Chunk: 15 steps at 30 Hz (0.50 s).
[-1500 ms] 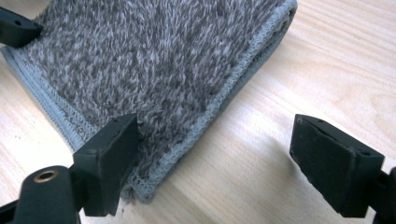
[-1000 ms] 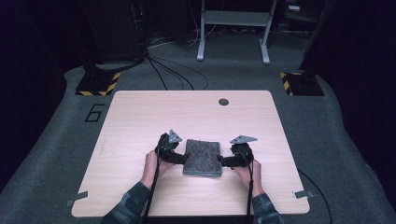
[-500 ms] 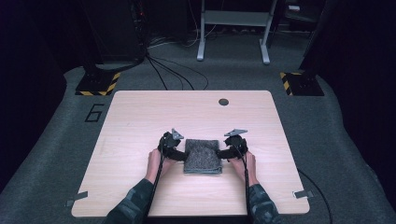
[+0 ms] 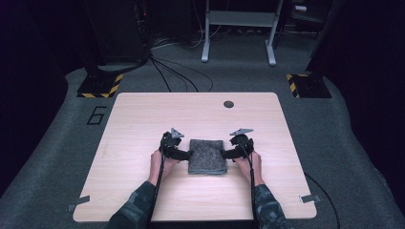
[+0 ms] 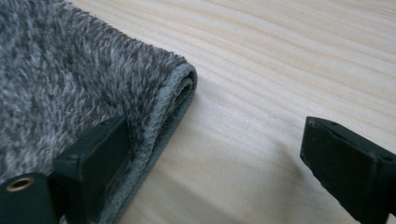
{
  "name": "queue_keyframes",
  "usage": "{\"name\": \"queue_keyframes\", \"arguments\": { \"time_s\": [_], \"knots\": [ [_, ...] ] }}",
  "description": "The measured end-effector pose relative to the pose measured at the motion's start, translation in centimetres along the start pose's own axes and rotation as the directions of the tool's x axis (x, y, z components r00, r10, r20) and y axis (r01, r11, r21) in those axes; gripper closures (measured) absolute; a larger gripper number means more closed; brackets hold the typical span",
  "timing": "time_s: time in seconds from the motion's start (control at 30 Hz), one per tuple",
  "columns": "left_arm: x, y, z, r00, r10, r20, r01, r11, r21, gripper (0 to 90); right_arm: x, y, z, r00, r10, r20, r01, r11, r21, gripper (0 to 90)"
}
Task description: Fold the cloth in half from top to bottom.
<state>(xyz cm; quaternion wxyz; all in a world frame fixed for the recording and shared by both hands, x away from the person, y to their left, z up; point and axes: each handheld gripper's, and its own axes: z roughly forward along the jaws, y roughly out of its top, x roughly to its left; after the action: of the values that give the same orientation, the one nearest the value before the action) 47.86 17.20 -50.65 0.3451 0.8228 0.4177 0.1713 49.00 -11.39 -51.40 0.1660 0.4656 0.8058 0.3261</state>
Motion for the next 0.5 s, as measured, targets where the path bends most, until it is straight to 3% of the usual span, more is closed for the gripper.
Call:
{"name": "queue_keyframes", "arguments": {
  "time_s": [0.1, 0.27, 0.5],
  "knots": [
    [0.1, -0.1, -1.3, 1.0, 0.001, 0.002, -0.001, 0.9997, -0.025, 10.9, 0.0, -0.1, -0.5, 1.0, 0.003, -0.008, -0.004, 1.0, -0.019, 5.6],
    [0.4, -0.8, -4.0, 0.9994, 0.024, -0.027, -0.025, 0.9989, -0.04, 9.4, 0.1, -0.6, -2.9, 0.9998, -0.003, -0.02, 0.002, 0.998, -0.055, 5.1],
    [1.2, -3.8, -6.7, 0.9971, 0.015, -0.074, -0.017, 0.9994, -0.031, 6.7, -0.9, -2.9, -5.9, 0.9997, 0.025, 0.002, -0.025, 0.996, -0.086, 4.4]
  ]
}}
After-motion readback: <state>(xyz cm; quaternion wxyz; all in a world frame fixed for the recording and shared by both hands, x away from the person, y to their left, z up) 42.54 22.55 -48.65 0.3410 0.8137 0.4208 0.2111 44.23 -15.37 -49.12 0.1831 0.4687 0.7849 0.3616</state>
